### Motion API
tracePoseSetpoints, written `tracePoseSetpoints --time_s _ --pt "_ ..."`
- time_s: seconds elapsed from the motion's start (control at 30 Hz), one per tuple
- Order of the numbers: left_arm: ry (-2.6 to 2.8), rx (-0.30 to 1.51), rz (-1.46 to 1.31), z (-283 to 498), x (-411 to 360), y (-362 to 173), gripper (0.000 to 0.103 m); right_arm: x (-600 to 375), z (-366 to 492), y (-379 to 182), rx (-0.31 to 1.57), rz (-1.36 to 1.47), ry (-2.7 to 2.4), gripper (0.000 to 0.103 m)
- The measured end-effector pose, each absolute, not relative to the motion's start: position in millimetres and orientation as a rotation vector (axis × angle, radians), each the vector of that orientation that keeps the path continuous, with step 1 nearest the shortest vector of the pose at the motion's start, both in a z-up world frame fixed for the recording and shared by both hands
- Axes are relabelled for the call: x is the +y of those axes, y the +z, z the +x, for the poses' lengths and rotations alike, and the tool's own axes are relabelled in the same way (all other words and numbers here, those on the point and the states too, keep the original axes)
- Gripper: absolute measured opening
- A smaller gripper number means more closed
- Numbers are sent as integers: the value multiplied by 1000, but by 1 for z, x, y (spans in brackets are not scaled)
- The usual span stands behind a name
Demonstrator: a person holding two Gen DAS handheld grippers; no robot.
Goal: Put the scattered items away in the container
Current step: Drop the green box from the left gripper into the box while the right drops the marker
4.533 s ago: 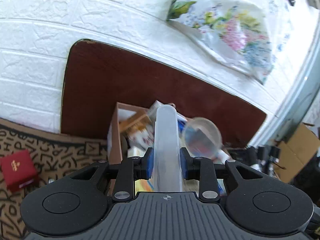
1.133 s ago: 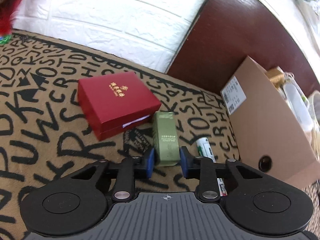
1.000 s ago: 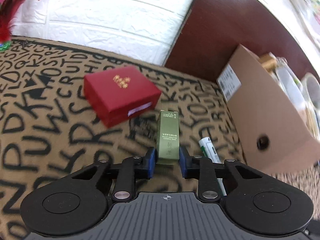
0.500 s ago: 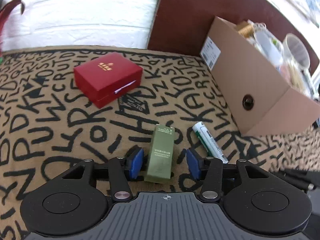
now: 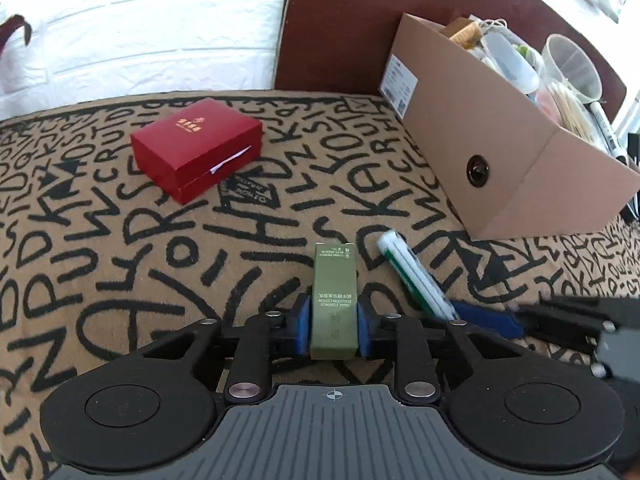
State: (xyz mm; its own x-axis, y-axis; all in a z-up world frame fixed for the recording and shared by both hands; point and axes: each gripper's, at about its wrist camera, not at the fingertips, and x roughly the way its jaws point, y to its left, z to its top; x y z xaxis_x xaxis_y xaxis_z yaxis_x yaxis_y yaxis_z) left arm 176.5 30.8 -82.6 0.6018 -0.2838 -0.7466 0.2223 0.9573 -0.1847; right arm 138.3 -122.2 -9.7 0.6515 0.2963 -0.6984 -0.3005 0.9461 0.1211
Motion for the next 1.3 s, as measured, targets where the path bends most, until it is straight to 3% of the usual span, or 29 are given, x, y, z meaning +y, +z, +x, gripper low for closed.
tracePoseSetpoints --time_s 0.03,0.1,0.13,0.27,0.6,0.9,1.3 --pt "-285 868 -78 174 29 -84 40 -123 135 -10 790 -1 340 17" --pt "-280 866 -57 170 24 -83 36 -124 130 -11 787 16 335 17" --pt "-288 876 -65 168 22 -82 21 -125 129 -11 790 23 335 17" --pt "-334 905 -174 154 19 -75 21 -135 120 -3 810 106 362 17" --pt "-451 731 -234 132 -30 -1 21 -182 77 56 622 200 321 17" --pt "-524 621 -264 181 -92 59 21 -226 98 115 437 173 232 17" --pt "-498 663 -300 273 -129 49 21 -279 194 110 399 247 125 17"
